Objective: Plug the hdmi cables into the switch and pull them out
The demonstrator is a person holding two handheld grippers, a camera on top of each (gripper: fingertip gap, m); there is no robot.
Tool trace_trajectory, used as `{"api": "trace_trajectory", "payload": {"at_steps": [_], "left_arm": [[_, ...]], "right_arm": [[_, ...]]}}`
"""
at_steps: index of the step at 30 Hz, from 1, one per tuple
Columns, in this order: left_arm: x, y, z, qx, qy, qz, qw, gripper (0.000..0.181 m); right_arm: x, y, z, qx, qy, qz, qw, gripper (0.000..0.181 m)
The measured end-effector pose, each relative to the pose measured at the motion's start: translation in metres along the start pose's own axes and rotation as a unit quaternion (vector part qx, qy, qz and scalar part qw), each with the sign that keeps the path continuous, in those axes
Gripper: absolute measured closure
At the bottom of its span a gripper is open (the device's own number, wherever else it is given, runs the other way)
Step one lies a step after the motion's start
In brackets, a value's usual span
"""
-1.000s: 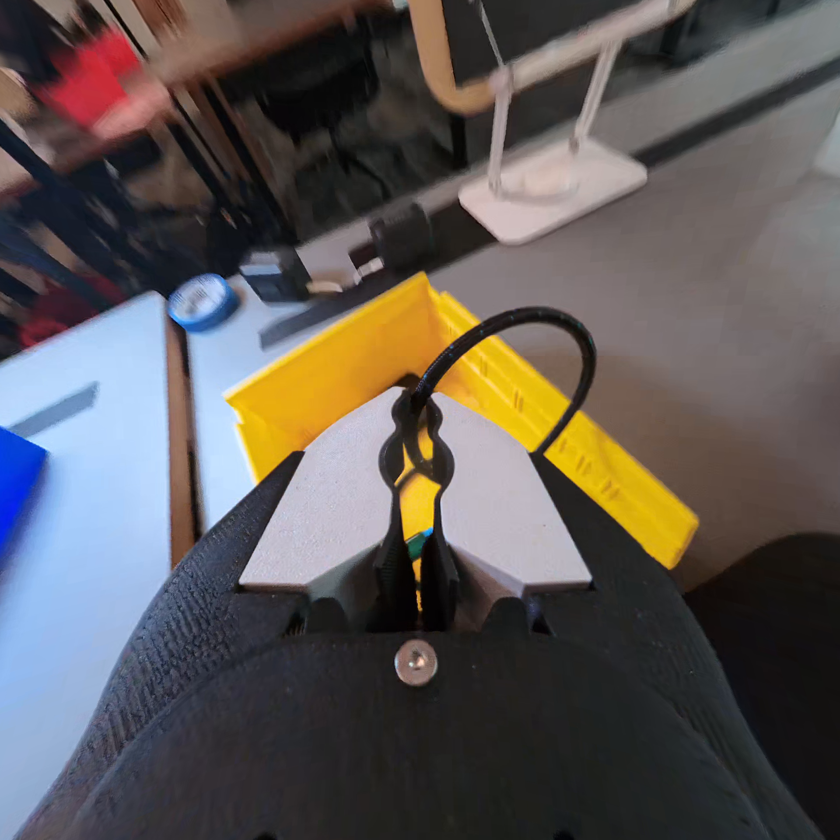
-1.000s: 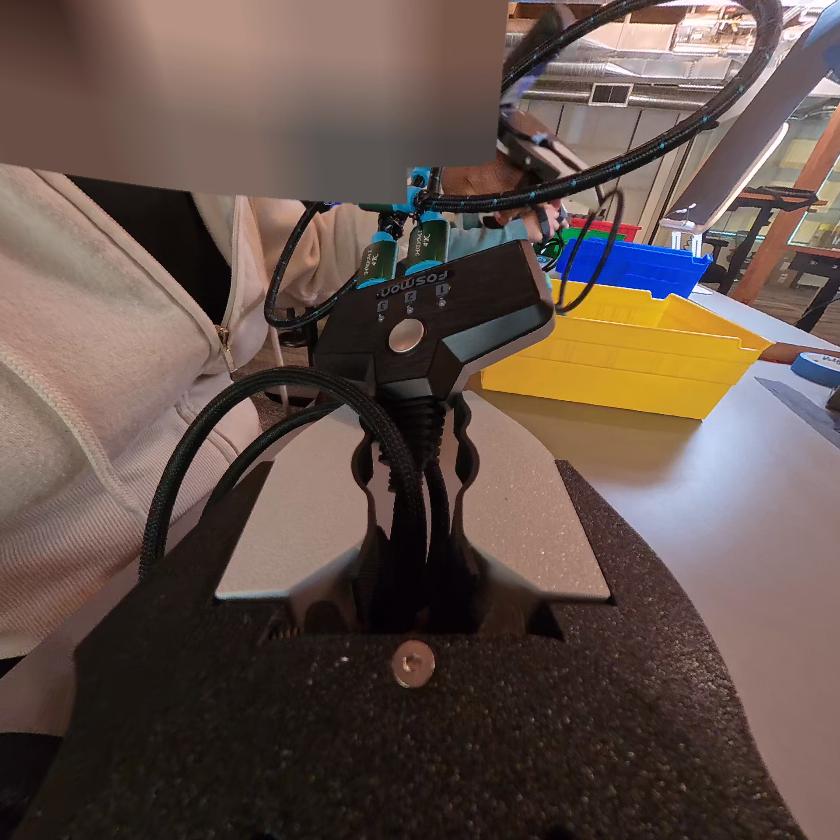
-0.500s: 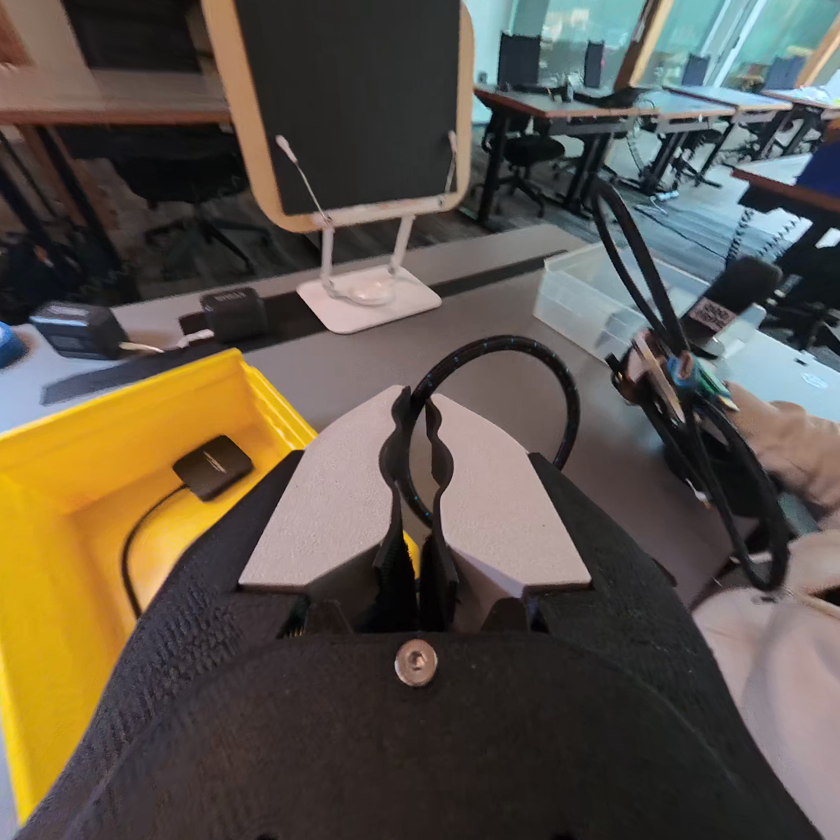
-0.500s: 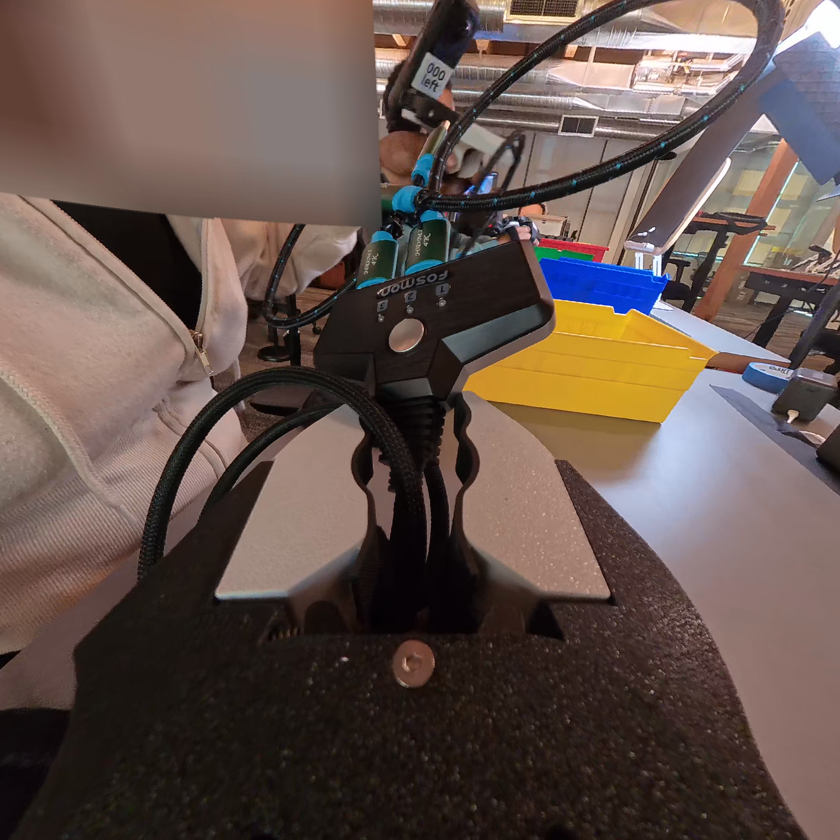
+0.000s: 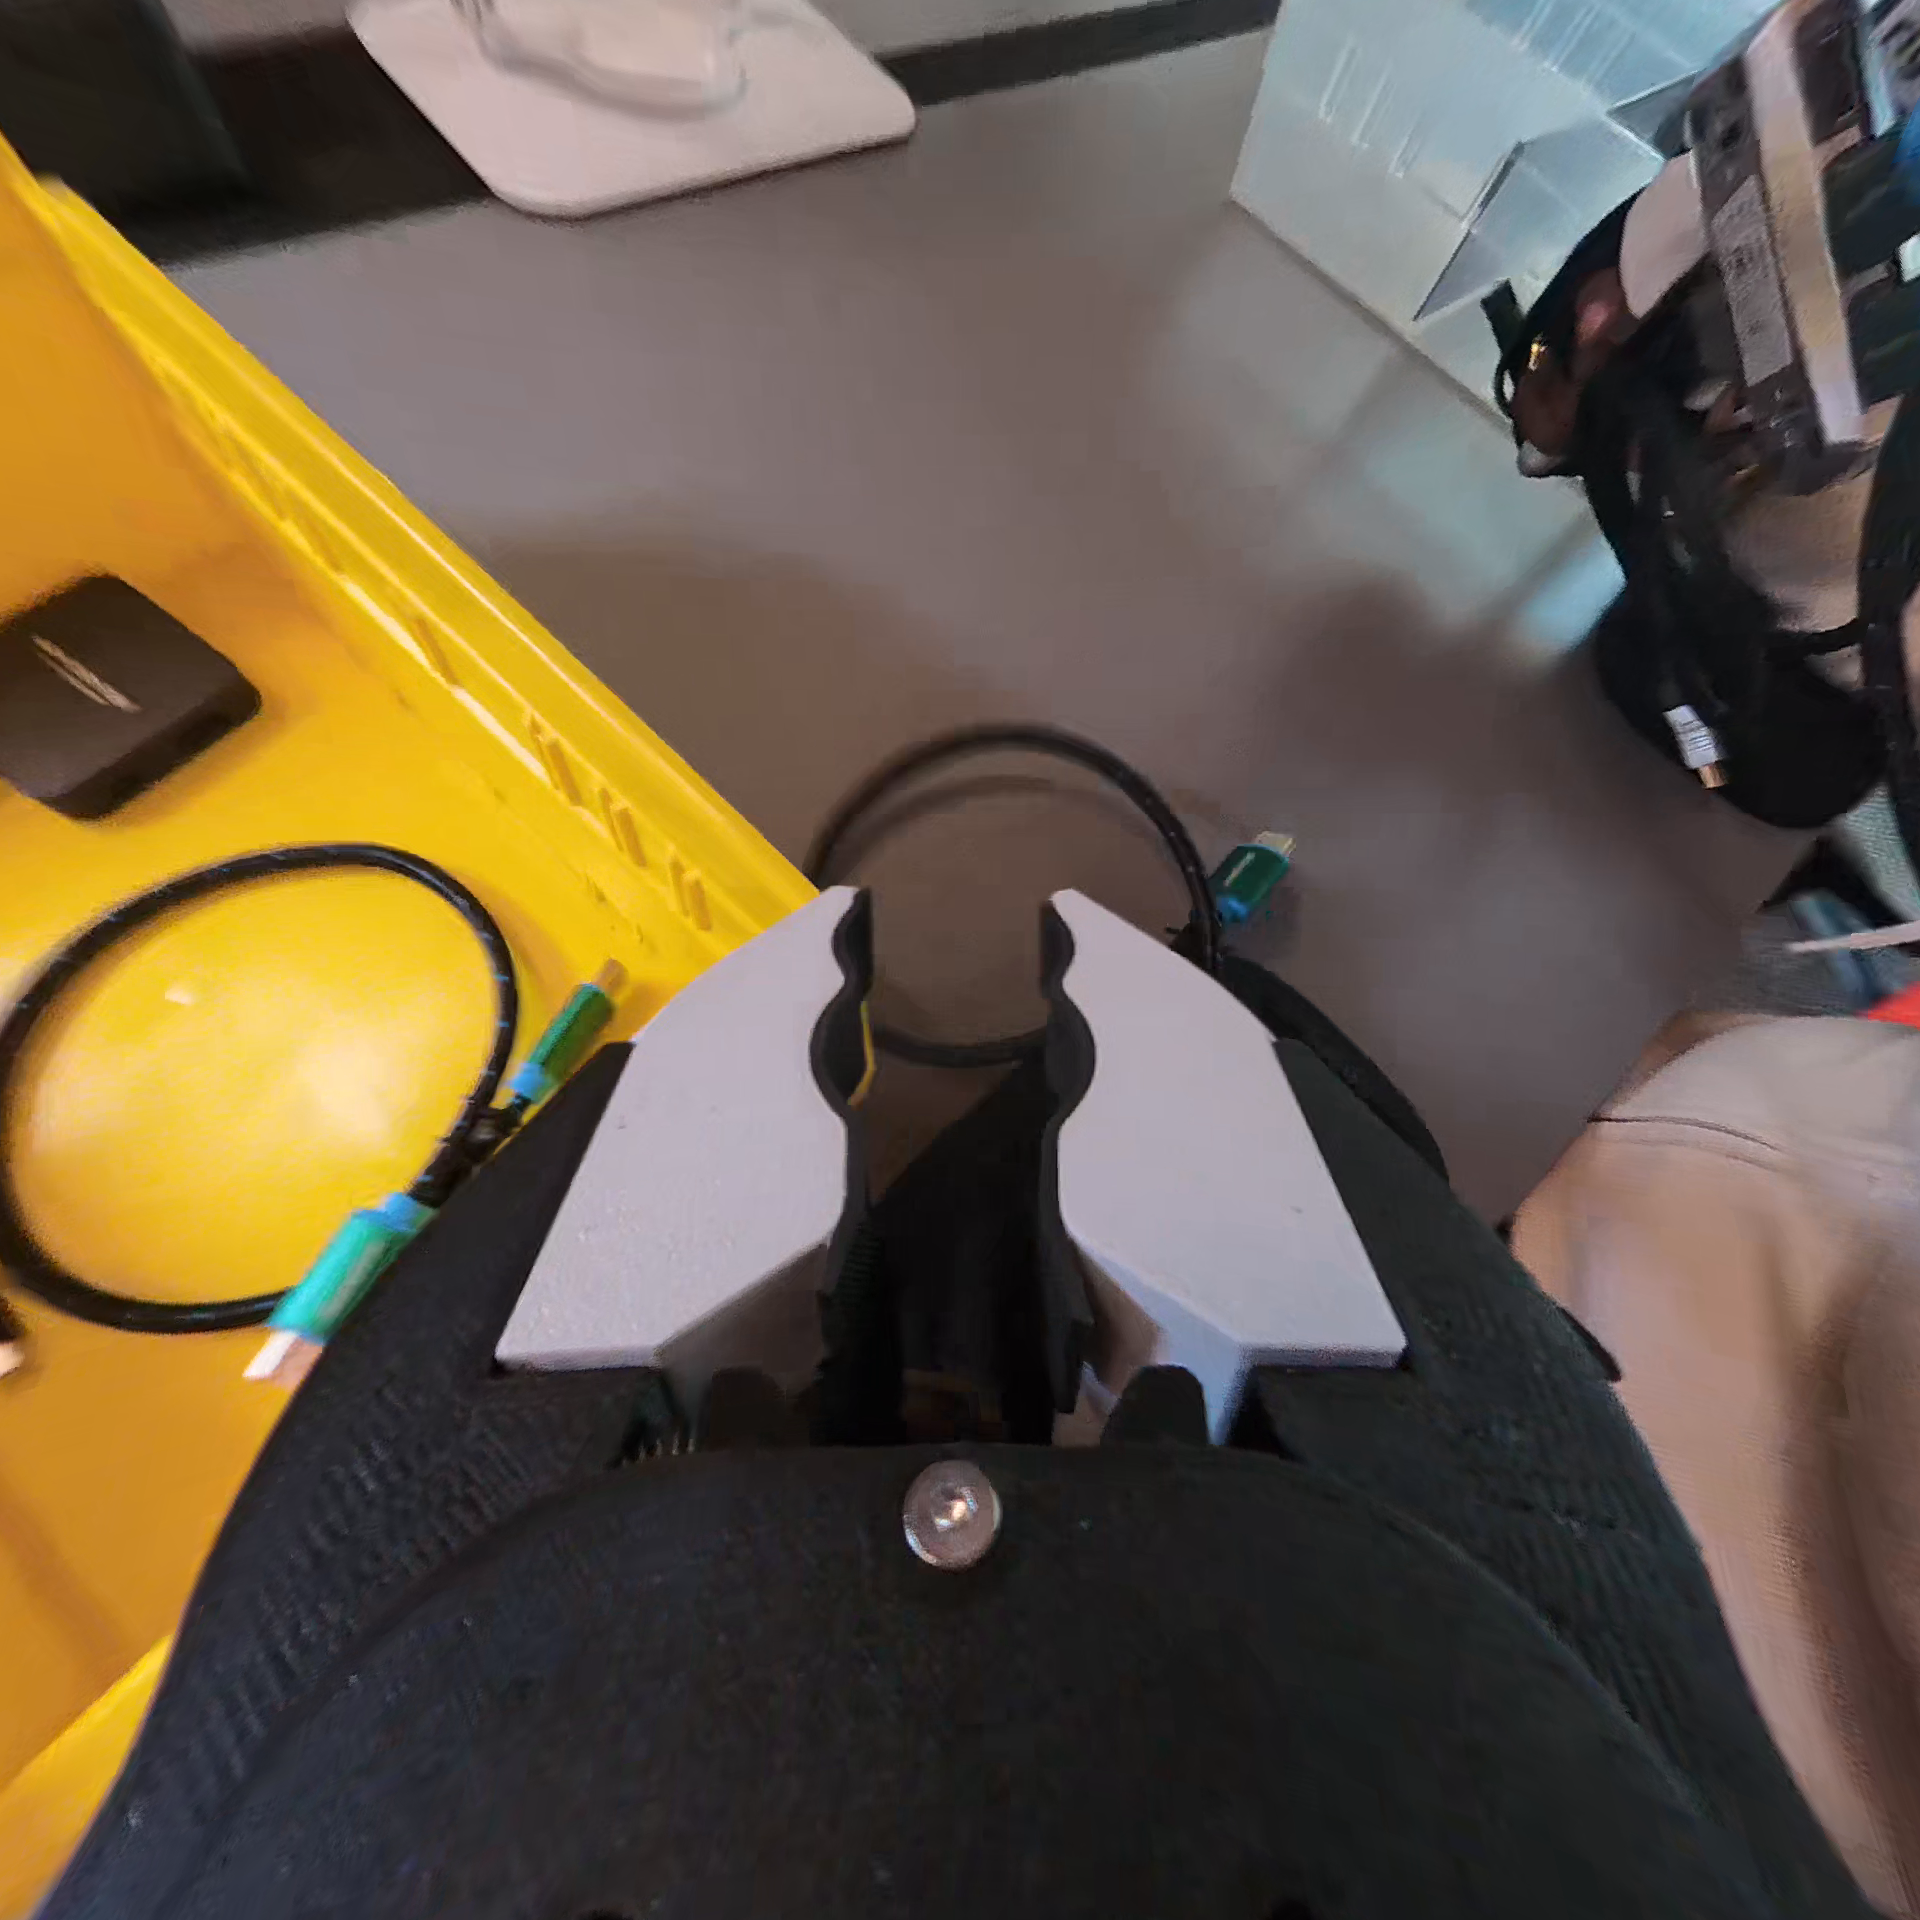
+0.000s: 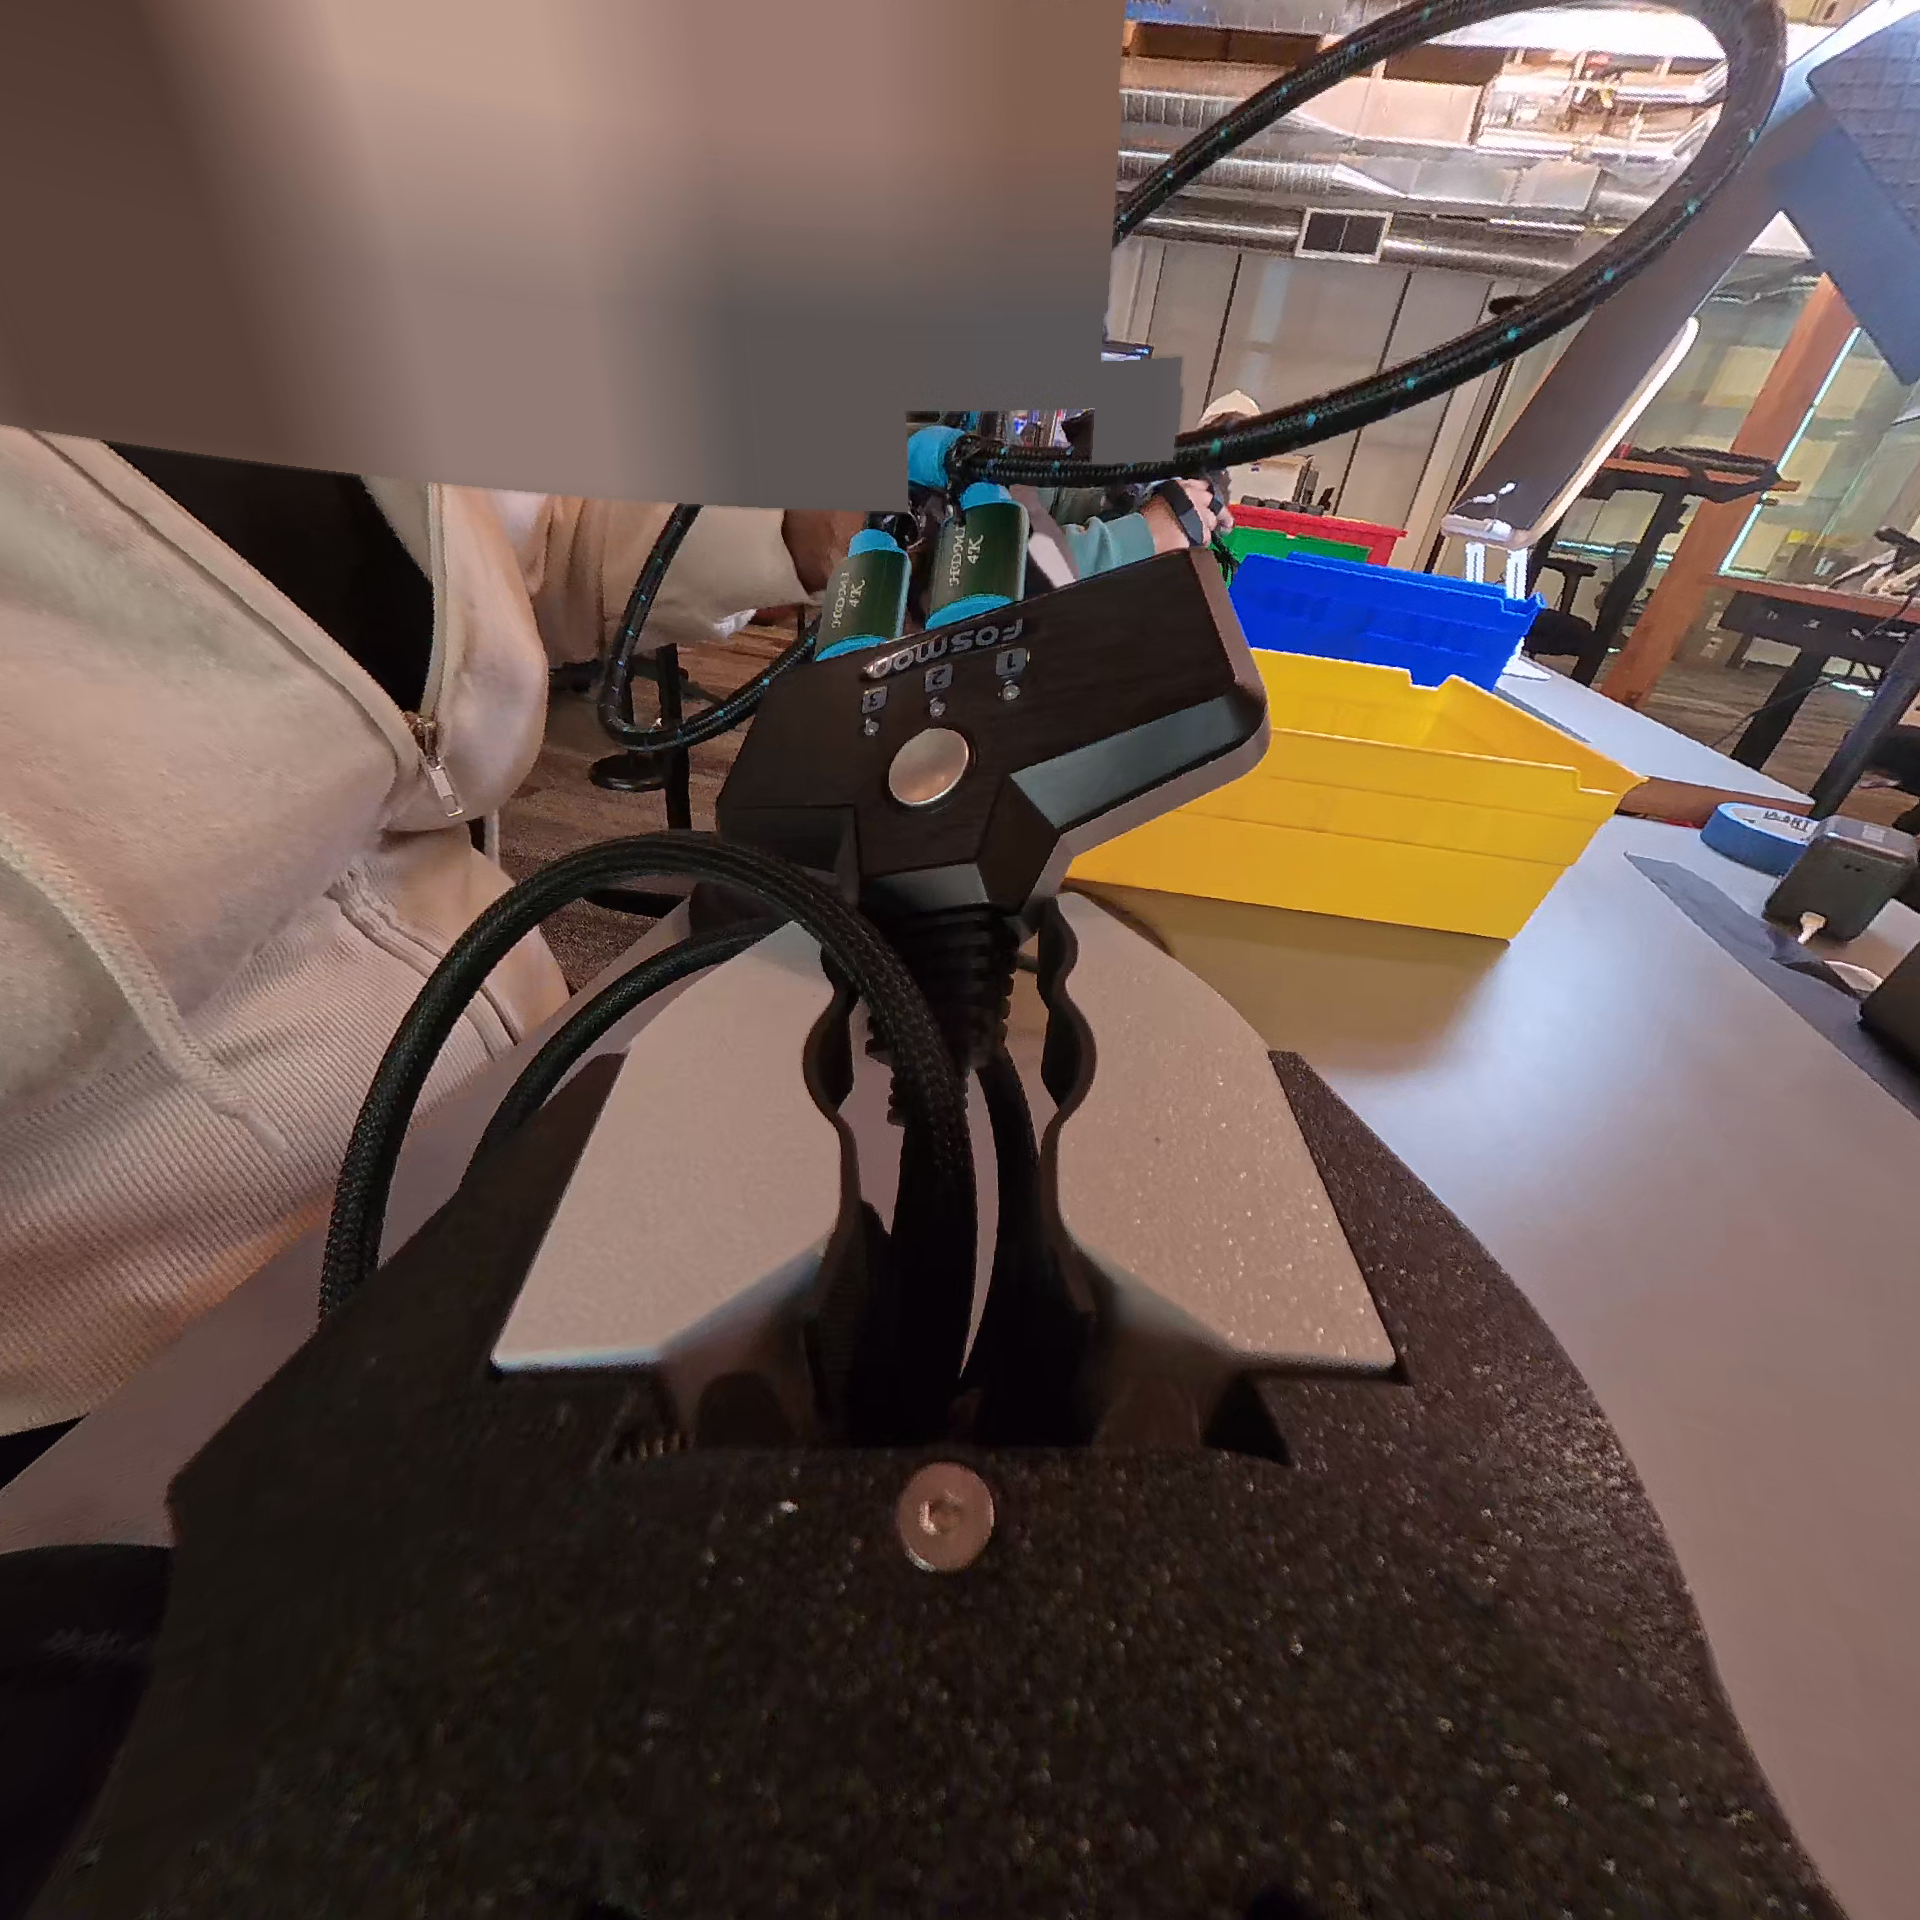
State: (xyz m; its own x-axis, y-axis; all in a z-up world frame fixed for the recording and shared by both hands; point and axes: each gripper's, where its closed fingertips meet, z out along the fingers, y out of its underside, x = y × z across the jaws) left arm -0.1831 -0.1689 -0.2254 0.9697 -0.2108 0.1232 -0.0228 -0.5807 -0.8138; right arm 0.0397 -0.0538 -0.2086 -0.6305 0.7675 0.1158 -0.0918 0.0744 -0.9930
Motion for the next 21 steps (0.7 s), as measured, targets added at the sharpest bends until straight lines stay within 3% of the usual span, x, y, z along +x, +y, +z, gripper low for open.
{"api": "trace_trajectory", "payload": {"at_steps": [7, 13, 16, 19, 21], "left_arm": [[0.003, -0.003, -0.031, 0.031, -0.105, 0.215, 0.97, 0.148], [0.062, 0.033, 0.005, -0.003, -0.026, 0.347, 0.937, 0.14], [0.064, 0.043, 0.026, -0.048, -0.014, 0.336, 0.941, 0.136], [0.071, 0.053, 0.038, -0.135, 0.084, 0.237, 0.958, 0.132], [0.073, 0.055, 0.039, -0.192, 0.139, 0.205, 0.949, 0.13]], "right_arm": [[-0.001, 0.002, 0.0, -0.004, -0.004, 0.002, 1.0, 0.148], [-0.001, 0.002, 0.001, -0.004, -0.004, 0.004, 1.0, 0.148], [-0.001, 0.004, 0.002, -0.005, -0.006, 0.007, 1.0, 0.148], [-0.002, 0.004, 0.003, -0.005, -0.008, 0.009, 1.0, 0.148], [-0.002, 0.004, 0.003, -0.005, -0.007, 0.007, 1.0, 0.148]]}}
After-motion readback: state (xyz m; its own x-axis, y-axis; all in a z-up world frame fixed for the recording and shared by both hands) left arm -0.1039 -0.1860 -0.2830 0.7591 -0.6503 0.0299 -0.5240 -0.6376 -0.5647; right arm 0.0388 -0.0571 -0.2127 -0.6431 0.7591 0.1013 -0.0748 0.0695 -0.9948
